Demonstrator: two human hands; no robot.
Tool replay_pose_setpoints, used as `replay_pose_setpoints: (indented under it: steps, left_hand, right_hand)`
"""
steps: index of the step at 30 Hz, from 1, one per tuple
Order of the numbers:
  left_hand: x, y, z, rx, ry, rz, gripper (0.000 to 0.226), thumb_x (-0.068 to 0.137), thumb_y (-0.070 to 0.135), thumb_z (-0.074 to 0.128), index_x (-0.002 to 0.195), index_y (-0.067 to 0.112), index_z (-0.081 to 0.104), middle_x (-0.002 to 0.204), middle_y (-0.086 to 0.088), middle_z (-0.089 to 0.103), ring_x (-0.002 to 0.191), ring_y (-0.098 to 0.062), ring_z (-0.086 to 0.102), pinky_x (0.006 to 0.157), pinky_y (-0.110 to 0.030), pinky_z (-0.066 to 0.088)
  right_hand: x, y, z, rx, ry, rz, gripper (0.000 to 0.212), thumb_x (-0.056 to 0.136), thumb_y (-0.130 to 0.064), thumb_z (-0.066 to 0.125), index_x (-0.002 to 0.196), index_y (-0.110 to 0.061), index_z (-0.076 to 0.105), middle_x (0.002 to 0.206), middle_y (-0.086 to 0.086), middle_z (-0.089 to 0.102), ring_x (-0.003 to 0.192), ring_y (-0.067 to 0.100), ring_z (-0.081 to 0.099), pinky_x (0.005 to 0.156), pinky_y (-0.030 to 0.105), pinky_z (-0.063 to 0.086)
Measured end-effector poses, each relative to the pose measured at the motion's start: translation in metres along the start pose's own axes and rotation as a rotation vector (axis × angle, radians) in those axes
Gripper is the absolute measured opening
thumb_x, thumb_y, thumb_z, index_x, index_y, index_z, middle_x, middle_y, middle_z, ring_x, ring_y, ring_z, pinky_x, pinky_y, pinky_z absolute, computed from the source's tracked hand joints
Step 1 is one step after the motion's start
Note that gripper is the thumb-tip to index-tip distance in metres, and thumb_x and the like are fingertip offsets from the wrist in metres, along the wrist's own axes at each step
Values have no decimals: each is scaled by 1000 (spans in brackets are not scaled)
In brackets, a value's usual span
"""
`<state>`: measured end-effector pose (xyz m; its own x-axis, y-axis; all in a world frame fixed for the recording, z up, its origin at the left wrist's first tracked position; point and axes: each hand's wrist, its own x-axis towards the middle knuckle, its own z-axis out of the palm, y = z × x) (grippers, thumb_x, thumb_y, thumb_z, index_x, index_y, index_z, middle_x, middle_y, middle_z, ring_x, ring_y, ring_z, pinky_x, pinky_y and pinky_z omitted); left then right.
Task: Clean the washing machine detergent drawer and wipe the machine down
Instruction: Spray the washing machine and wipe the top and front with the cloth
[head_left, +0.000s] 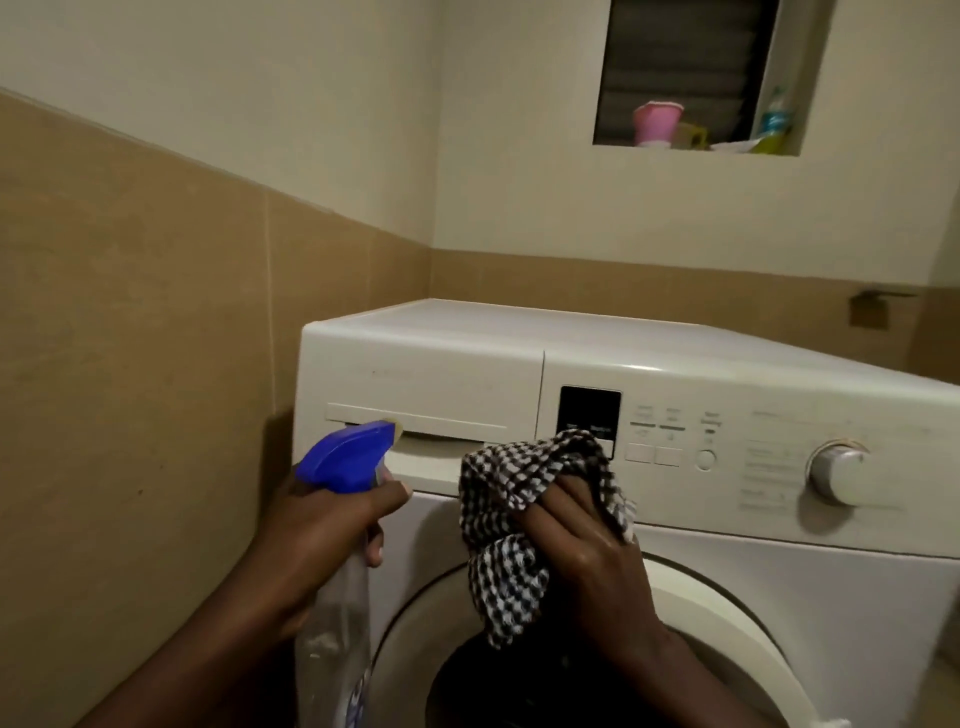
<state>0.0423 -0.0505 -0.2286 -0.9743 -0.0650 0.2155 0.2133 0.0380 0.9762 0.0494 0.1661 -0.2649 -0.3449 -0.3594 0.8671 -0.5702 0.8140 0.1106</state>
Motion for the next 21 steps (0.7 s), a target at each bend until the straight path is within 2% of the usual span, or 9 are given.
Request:
replay_pose_setpoints:
  steps: [3, 5, 9, 13, 17, 21]
  left_hand:
    - [-1, 10, 25, 1, -49, 40, 15, 81, 13, 74, 78, 6, 61, 50, -12, 54, 42, -17, 49, 53, -29, 43]
    - [0, 15, 42, -12, -73, 52, 15, 81, 15, 75, 83, 6, 62, 52, -11, 55, 44, -18, 51, 54, -29, 46]
    - [3, 26, 74, 20, -122, 97, 16, 82, 16, 74, 86, 5, 63, 53, -9, 56, 45, -17, 53, 54, -27, 48]
    - [2, 34, 103, 38, -142, 110, 16, 82, 17, 72, 82, 6, 60, 54, -11, 54, 44, -16, 52, 55, -27, 46]
    - [-3, 42, 128, 21, -186, 112, 22, 80, 20, 75, 87, 5, 62, 57, -7, 57, 45, -17, 54, 54, -27, 47]
    - [-7, 47, 149, 25, -239, 134, 24, 79, 22, 78, 92, 10, 63, 66, -7, 62, 44, -18, 54, 56, -29, 52]
  right_hand:
    - [-6, 11, -28, 9, 124, 39, 30, 95, -27, 50, 108, -11, 71, 115, 1, 66, 111, 22, 60, 88, 38, 51]
    - [-13, 25, -46, -43, 190, 83, 31, 91, -23, 54, 113, -9, 70, 117, 4, 66, 112, 23, 58, 93, 32, 47]
    - [-28, 61, -76, -174, 300, 213, 31, 86, -16, 58, 113, -7, 70, 107, 12, 67, 105, 31, 56, 90, 30, 42]
    - [-31, 82, -101, -235, 373, 265, 40, 77, -2, 65, 117, -5, 66, 100, 15, 66, 101, 33, 55, 88, 30, 40]
    - [-31, 93, -117, -244, 412, 285, 39, 76, -3, 63, 115, -2, 68, 91, 12, 63, 95, 27, 51, 85, 36, 41]
    - [-35, 97, -123, -222, 412, 315, 40, 75, -3, 65, 115, -4, 69, 94, 12, 64, 98, 29, 53, 88, 35, 42]
